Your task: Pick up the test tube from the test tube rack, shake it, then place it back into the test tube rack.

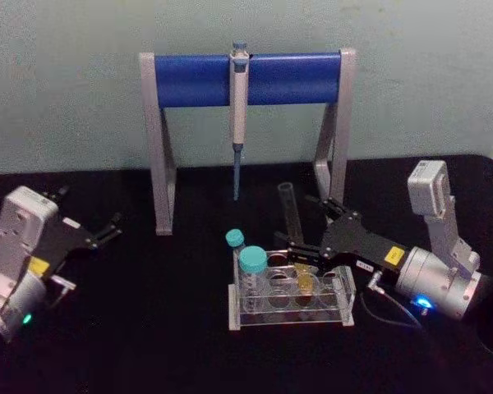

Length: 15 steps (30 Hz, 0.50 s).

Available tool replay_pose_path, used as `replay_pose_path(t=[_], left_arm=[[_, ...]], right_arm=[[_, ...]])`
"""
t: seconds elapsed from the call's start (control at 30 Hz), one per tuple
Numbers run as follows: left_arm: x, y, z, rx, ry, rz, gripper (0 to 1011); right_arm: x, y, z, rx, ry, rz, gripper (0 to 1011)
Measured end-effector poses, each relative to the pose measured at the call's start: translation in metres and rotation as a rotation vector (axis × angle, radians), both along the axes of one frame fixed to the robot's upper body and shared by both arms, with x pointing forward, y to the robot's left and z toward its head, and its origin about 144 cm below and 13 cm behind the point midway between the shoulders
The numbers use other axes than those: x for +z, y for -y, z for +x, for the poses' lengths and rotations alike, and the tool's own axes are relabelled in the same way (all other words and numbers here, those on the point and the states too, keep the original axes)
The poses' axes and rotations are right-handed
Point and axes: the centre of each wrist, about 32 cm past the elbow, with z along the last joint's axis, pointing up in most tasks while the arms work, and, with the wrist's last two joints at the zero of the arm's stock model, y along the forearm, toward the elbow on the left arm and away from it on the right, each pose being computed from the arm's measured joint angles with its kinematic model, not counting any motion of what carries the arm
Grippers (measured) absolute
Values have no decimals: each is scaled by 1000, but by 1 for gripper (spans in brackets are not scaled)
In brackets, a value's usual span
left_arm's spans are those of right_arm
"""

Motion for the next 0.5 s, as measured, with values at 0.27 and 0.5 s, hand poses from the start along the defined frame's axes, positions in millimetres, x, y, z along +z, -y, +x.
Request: replay_pose_path(t=[0.27, 0.5], left_arm=[[0, 0, 0, 0, 0, 0, 1001], [0, 0, 0, 0, 0, 0, 1001]], right_arm=[[1, -2, -4, -6, 33, -9, 1000], [12, 2, -12, -24, 89, 34, 1000]])
